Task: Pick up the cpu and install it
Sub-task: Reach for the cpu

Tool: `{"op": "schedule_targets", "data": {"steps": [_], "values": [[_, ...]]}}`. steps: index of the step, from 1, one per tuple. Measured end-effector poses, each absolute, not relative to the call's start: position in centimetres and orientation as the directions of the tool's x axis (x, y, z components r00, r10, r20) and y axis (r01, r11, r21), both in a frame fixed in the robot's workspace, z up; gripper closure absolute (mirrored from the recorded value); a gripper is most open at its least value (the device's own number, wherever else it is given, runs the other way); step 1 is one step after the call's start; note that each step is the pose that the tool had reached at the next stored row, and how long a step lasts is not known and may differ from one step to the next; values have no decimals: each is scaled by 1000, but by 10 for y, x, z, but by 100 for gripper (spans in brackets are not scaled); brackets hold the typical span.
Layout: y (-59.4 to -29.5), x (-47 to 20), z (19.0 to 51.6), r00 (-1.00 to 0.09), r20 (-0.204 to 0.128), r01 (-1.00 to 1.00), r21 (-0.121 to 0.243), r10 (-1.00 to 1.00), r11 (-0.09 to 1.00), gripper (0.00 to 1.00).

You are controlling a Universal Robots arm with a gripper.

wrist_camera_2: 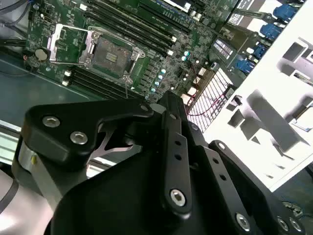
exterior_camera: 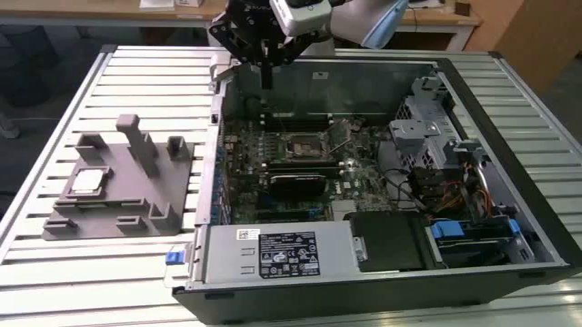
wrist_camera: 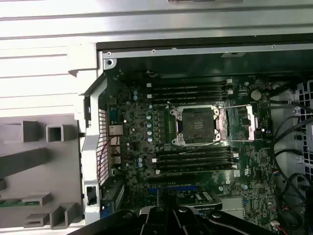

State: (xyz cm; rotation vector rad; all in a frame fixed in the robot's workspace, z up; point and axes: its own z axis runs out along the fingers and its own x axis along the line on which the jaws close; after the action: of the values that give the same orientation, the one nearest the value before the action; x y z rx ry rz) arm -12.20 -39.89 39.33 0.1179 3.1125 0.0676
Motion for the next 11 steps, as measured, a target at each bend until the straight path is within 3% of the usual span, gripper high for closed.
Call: {"op": "schedule_targets", "data": {"steps": [11], "values": [[-399, -127, 393, -997, -24, 75, 44, 76, 996, 89]]}}
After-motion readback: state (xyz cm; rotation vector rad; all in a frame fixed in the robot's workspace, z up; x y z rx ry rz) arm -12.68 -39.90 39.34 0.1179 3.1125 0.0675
